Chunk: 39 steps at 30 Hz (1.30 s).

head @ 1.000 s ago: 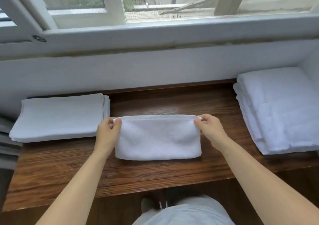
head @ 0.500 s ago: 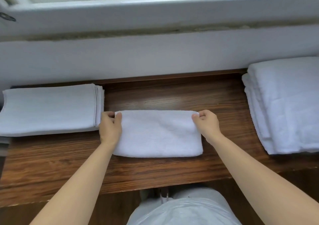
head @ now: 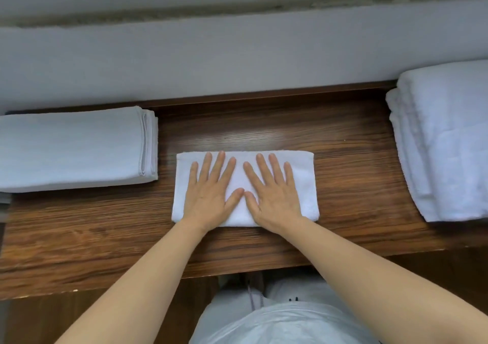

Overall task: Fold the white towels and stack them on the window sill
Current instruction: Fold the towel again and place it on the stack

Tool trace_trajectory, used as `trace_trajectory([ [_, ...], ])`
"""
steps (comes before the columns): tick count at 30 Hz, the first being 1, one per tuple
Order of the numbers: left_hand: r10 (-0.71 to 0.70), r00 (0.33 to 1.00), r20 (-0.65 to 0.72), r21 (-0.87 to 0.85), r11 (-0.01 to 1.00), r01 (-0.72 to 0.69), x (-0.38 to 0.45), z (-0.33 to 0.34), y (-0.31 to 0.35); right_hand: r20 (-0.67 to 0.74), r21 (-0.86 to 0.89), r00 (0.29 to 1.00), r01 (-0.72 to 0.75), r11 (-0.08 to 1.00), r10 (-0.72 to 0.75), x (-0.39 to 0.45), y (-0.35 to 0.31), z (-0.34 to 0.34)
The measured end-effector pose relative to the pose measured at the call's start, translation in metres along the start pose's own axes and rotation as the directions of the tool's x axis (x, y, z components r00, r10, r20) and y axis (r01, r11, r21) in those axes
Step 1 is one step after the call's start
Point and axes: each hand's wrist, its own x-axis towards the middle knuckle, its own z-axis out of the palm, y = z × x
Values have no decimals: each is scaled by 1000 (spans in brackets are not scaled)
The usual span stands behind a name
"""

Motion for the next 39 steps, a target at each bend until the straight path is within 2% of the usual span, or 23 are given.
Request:
trace_trajectory([
  [7,-158,987,-17,-2,988,158,-7,-7,-22,0,-85,975,-222,971,223,-10,36,-9],
  [10,-204,979,11,-48,978,204,-11,-12,-28,15,-51,969,-246,968,247,-14,43,-18],
  [13,-165,983,85,-25,985,168,-10,-24,-33,76,-77,970,-224,972,229,-10,43,-33],
  [15,-122,988,99,6,993,122,-4,-39,-37,68,-82,972,-219,972,224,-3,47,-46],
  [17,-58,994,91,31,998,56,7,-56,-44,83,-57,971,-219,974,223,5,54,-60],
  [19,-33,988,154,65,998,24,20,-71,-51,130,5,962,-241,970,238,15,63,-71],
  [22,-67,965,252,100,994,42,38,-87,-58,223,53,935,-295,954,277,33,69,-86],
  [26,-139,933,332,59,990,126,54,-94,-59,344,60,893,-330,942,291,49,76,-99],
  [30,-126,898,421,-83,981,177,62,-100,-64,503,137,820,-386,912,272,61,87,-108],
  [35,-25,873,487,-308,930,199,55,-126,-77,608,287,781,-383,878,142,70,90,-135],
  [39,-12,870,494,-462,843,274,35,-165,-101,592,442,806,-336,832,11,80,89,-173],
])
